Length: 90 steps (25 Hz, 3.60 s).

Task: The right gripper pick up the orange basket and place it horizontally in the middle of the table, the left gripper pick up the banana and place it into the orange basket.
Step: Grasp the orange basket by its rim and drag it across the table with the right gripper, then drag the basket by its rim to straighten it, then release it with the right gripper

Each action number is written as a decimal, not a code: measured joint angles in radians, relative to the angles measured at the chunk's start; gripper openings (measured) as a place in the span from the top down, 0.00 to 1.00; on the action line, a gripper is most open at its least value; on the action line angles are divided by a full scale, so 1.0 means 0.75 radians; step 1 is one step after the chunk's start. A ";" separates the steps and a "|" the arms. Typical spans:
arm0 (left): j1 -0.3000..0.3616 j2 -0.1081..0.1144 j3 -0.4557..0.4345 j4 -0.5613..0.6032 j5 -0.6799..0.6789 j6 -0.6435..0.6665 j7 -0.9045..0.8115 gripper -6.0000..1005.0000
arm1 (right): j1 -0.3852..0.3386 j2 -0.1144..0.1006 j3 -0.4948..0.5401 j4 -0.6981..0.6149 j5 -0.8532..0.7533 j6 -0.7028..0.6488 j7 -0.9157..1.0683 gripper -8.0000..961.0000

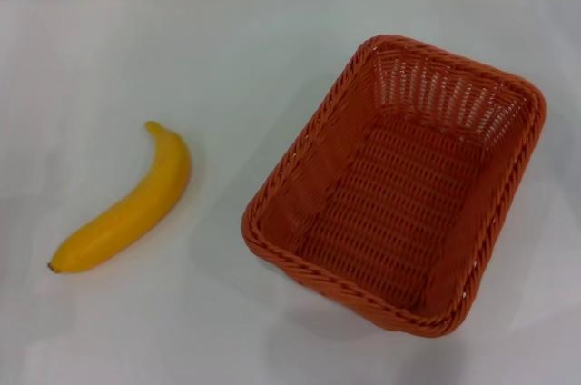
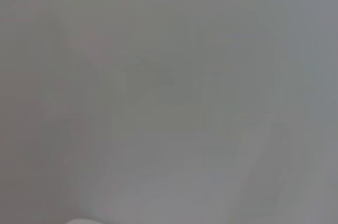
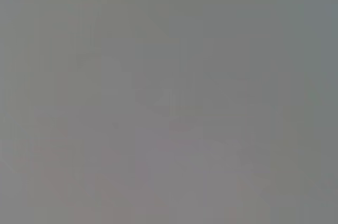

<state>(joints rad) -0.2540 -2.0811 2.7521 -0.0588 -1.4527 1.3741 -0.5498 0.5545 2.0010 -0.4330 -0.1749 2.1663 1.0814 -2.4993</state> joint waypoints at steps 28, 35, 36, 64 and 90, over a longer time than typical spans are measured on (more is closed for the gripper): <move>-0.022 0.001 0.005 0.015 -0.016 -0.021 0.006 0.15 | 0.442 0.005 -0.785 -1.331 -2.098 0.431 2.265 0.16; -0.028 0.003 0.012 0.009 0.007 -0.022 0.005 0.15 | 0.511 0.014 -0.990 -1.140 -2.208 0.357 2.404 0.19; -0.028 0.003 0.012 0.008 0.012 -0.022 0.005 0.15 | 0.519 0.014 -0.994 -1.115 -2.216 0.348 2.408 0.19; -0.040 0.001 0.012 0.017 0.020 -0.022 0.007 0.15 | 0.756 -0.024 -0.909 -0.747 -2.438 0.417 2.424 0.64; -0.058 0.004 0.002 0.007 0.012 -0.022 0.007 0.15 | 0.707 -0.326 -0.076 -0.483 -2.251 0.618 2.525 0.81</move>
<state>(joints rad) -0.2977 -2.0783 2.7539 -0.0533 -1.4435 1.3575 -0.5445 1.0844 1.7565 -0.4897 -0.5369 0.4781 1.5447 -0.6057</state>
